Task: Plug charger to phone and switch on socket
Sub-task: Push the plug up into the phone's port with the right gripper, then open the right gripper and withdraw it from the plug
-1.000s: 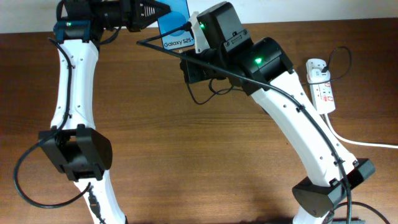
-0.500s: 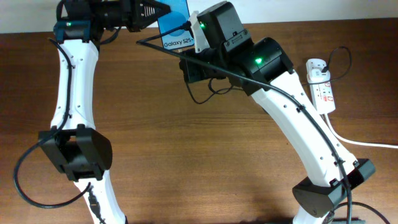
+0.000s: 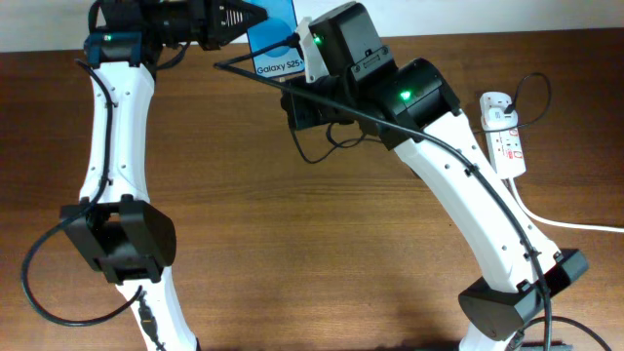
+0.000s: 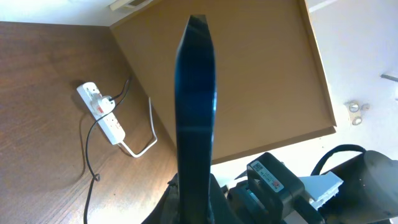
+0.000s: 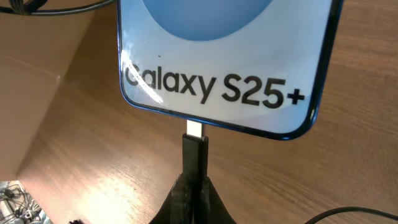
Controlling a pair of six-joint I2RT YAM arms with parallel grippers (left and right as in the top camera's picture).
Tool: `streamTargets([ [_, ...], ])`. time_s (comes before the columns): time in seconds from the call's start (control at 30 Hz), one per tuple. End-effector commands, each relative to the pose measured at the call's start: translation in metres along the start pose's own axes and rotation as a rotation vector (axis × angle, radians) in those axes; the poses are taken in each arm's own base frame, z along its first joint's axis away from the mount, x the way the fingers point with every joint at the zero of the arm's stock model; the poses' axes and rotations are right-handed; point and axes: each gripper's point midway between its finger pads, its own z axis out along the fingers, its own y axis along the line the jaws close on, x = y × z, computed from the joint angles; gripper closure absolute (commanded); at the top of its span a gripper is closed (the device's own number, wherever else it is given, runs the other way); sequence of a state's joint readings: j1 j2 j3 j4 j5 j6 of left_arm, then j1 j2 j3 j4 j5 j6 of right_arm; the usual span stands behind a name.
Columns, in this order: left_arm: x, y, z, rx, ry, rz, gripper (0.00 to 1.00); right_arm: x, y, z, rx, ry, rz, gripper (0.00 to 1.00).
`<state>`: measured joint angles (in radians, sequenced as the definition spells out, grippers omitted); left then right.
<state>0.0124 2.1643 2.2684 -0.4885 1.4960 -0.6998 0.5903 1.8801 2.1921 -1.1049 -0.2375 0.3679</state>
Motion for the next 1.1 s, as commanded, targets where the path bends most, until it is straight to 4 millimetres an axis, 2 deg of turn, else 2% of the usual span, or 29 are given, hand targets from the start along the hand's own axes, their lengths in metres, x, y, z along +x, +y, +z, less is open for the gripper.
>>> streamTargets([
  [0.0, 0.003, -0.017, 0.001, 0.029, 0.023, 0.049, 1.0, -0.004, 0.012, -0.016, -0.032, -0.025, 0.01, 0.96],
  [0.63, 0.006, -0.02, 0.0, 0.049, 0.04, 0.05, 1.0, -0.019, 0.018, -0.017, -0.055, -0.084, -0.011, 0.96],
  [1.07, 0.006, -0.02, 0.0, 0.05, 0.04, 0.055, 1.0, -0.027, 0.02, -0.018, -0.057, -0.122, -0.146, 0.96],
])
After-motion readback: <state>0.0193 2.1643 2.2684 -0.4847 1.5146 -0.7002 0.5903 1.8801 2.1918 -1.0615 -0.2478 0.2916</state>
